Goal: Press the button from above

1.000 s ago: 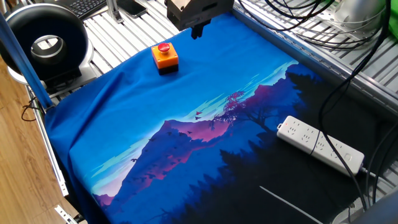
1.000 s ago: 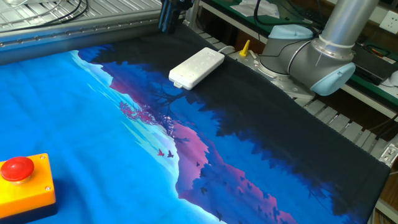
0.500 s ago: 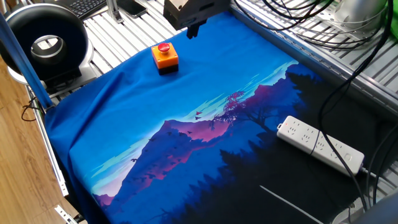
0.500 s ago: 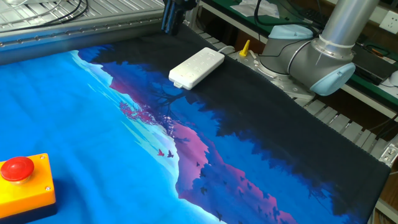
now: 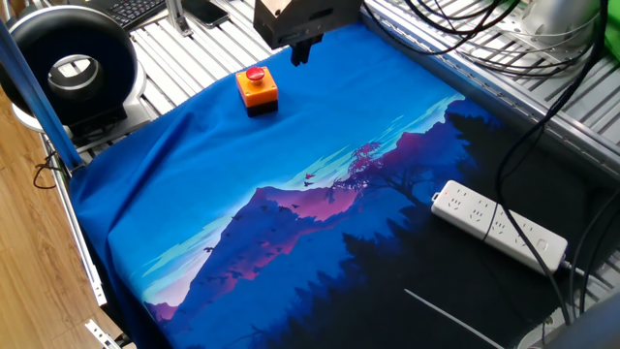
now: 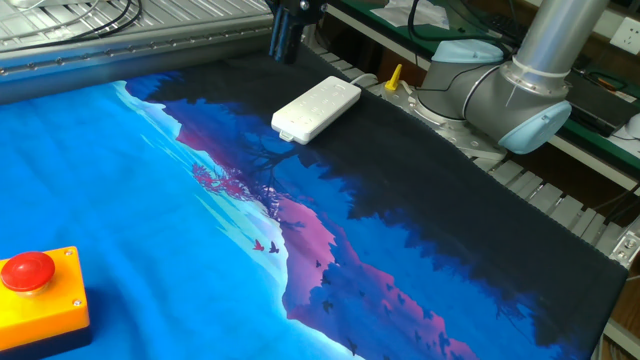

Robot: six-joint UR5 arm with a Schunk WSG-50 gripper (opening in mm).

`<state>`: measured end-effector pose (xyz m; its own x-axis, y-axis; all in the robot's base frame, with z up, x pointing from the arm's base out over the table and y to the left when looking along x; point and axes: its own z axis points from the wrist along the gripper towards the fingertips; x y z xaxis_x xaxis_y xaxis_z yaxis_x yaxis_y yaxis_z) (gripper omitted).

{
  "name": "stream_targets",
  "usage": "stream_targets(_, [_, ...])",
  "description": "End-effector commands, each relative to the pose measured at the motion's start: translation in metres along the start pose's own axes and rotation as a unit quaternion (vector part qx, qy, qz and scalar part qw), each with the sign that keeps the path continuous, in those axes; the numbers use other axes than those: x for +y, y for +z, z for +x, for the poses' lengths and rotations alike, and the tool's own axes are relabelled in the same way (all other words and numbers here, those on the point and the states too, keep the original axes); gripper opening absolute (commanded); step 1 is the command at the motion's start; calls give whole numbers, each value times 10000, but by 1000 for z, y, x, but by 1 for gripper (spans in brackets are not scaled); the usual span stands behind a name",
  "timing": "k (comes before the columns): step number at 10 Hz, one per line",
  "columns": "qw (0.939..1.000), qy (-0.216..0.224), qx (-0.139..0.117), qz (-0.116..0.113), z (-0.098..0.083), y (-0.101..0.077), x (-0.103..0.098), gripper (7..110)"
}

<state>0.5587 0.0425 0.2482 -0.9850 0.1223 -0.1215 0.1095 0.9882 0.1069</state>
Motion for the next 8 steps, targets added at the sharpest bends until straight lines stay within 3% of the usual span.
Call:
stream_targets(1, [9997, 240, 32, -96, 1, -1, 4, 7])
stream_targets(2, [9987, 498, -25, -81, -2, -1, 4, 7])
stream_targets(4, [9967, 466, -650, -105, -33, -3, 3, 7])
stream_targets(5, [9958, 523, -736, -145, -37, -4, 5, 7])
stream_targets(6, [9982, 447, -391, -24, -20, -2, 0, 7])
stream_targets(8, [9978, 416, -420, -285, -22, -2, 13, 7])
